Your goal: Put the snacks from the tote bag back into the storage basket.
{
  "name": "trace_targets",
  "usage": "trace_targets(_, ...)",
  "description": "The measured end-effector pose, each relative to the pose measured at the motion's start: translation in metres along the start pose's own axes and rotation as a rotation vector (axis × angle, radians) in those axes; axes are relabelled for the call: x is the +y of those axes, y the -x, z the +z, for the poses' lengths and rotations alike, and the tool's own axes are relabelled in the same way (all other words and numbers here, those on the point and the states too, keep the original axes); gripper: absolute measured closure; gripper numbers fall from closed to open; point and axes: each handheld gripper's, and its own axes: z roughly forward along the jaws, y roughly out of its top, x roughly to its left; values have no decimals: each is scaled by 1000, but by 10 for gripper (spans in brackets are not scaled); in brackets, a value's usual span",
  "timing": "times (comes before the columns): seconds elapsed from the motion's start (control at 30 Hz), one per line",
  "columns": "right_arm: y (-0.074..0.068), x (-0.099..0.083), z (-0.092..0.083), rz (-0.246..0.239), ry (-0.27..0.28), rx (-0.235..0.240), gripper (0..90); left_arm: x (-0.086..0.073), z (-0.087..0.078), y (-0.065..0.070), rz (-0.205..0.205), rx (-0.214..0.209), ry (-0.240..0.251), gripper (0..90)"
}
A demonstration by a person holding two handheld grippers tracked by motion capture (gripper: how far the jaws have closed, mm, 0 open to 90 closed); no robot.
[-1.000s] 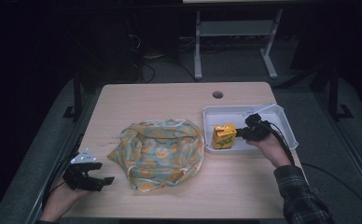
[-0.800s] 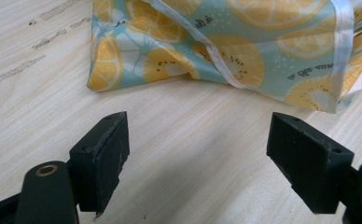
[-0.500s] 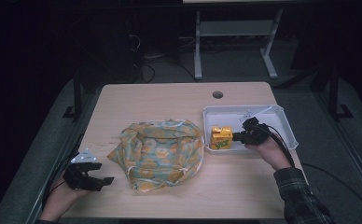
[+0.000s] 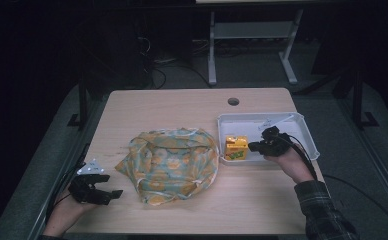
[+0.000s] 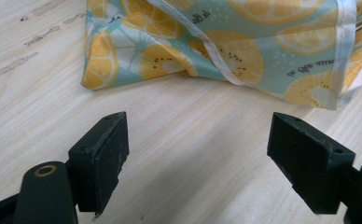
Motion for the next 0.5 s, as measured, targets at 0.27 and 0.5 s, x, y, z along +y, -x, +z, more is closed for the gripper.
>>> trace_targets(0.27,0,-14,-16,35,25,-40,597,1,0,0,7,2,1,203)
trace_targets(0.5,-5,-21,-25,60,29,-45,454,2,2,-1,4,-1,4,203)
